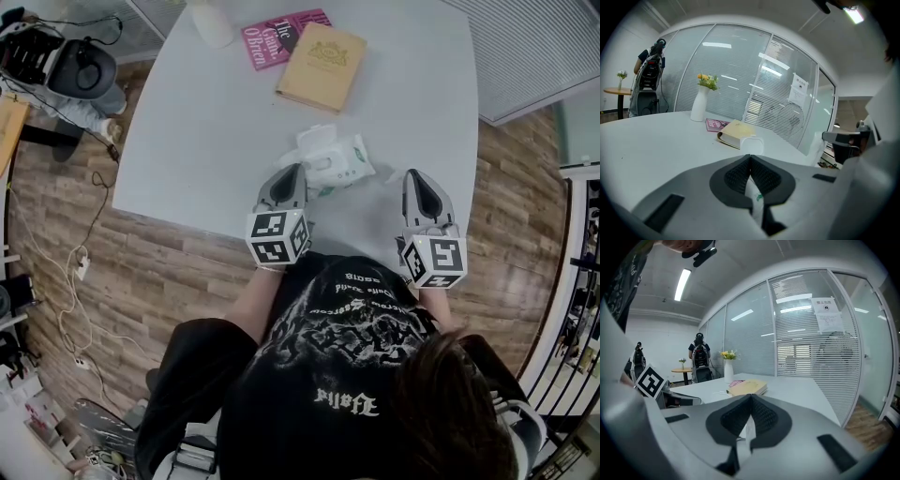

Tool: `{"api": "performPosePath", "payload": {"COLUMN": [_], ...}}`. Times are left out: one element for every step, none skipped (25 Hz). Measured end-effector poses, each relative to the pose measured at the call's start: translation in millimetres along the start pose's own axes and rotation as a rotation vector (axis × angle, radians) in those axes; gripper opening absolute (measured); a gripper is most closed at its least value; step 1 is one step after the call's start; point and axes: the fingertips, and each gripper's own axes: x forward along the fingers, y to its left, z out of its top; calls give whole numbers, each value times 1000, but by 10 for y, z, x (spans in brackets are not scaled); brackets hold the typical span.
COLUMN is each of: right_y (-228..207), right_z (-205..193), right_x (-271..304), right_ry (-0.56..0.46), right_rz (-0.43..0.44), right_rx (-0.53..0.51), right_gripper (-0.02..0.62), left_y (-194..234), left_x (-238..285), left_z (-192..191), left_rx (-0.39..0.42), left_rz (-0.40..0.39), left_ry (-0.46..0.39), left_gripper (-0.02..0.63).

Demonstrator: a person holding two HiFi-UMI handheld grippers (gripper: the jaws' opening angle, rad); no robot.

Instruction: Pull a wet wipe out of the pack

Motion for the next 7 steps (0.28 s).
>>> {"api": "performPosePath", "payload": {"right_y": [4, 5, 5, 5, 5, 7, 9], "right_z": [3, 9, 16, 22, 26, 29, 31], "right_x": [7, 14, 20, 24, 27, 29, 31], "right_ry": [2, 3, 3, 2, 2, 2, 2], "right_rz": [4, 7, 8, 8, 8, 8, 9], "right_rx": [-4, -7, -8, -9, -10, -12, -13], "right_gripper": [0, 0, 0, 0, 0, 0, 0], "left_y": [2, 4, 6, 7, 7, 7, 8], "left_x": [2, 5, 8, 10, 12, 13, 14], "left_z": [0, 0, 1, 0, -2, -4, -6], "left_rx": [0, 0, 1, 2, 3, 4, 5], "left_rz": [1, 2, 3, 4, 5, 5, 6], "left_ry": [1, 1, 2, 2, 3, 4, 5], "left_gripper": [6, 6, 6, 6, 6, 6, 6]}}
